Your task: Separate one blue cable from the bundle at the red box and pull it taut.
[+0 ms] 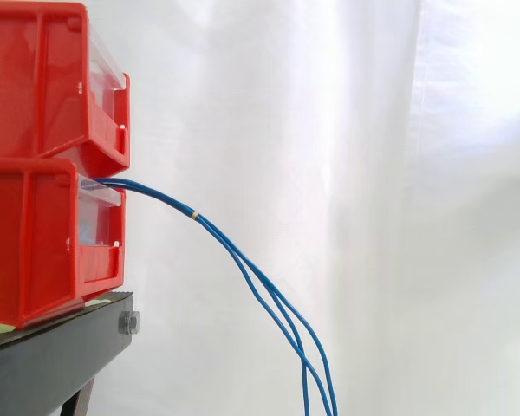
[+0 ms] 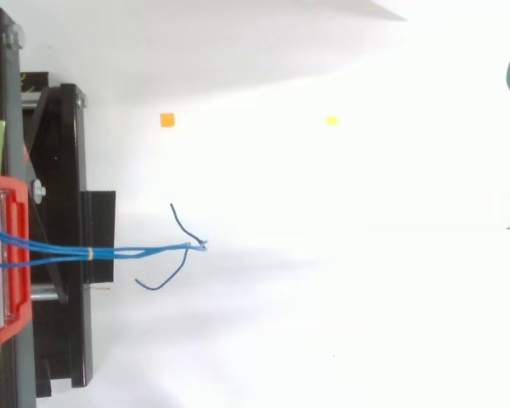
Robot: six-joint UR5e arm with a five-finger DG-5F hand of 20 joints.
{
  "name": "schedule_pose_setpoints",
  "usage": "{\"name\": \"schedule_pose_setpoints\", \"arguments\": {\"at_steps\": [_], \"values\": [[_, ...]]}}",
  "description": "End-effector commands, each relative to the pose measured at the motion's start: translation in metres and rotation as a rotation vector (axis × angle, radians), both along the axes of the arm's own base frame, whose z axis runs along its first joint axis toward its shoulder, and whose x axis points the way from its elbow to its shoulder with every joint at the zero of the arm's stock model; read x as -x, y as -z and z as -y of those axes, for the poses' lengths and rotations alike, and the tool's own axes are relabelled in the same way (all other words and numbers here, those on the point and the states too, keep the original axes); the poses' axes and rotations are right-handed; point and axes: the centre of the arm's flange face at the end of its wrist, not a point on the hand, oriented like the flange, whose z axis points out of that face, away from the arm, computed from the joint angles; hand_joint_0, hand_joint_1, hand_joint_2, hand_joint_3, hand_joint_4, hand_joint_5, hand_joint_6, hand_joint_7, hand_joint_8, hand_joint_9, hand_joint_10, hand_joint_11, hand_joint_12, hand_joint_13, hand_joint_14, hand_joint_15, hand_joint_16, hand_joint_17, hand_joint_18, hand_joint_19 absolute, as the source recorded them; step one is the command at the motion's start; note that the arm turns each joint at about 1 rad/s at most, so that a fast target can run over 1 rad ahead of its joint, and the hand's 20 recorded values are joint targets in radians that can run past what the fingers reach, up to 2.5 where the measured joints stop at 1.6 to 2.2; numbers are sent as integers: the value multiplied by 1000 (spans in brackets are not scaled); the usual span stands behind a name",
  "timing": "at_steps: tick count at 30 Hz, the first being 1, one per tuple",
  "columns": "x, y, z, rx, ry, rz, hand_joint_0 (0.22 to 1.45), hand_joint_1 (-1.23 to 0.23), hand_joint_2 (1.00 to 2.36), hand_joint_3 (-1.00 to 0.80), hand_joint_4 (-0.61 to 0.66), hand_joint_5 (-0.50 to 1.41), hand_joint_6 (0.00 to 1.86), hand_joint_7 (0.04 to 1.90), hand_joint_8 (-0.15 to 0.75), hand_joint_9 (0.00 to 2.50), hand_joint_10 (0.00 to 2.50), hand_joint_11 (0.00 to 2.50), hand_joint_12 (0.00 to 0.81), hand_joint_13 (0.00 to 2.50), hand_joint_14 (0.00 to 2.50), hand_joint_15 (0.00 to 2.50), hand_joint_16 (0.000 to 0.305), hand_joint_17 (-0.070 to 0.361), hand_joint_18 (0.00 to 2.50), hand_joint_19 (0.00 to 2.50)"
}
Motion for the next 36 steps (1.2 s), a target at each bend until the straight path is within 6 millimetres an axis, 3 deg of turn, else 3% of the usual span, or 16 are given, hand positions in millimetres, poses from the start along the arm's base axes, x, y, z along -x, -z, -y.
{"name": "schedule_pose_setpoints", "arguments": {"at_steps": [1,29,32,36], "values": [[0,0,0,0,0,-1,523,-541,1000,-493,191,-205,503,856,275,636,16,474,364,638,16,438,59,132,548,640],[-1,1,-4,2,-14,-6,570,-595,1003,-455,237,-178,503,857,287,755,16,522,357,682,17,429,52,118,586,604],[-8,6,-8,10,-28,1,570,-598,1003,-453,235,-178,503,856,288,755,16,514,360,683,18,430,53,119,593,597],[-34,22,-20,-11,-67,64,571,-600,1003,-452,238,-179,503,855,286,752,16,521,361,685,16,425,53,119,594,605]]}}
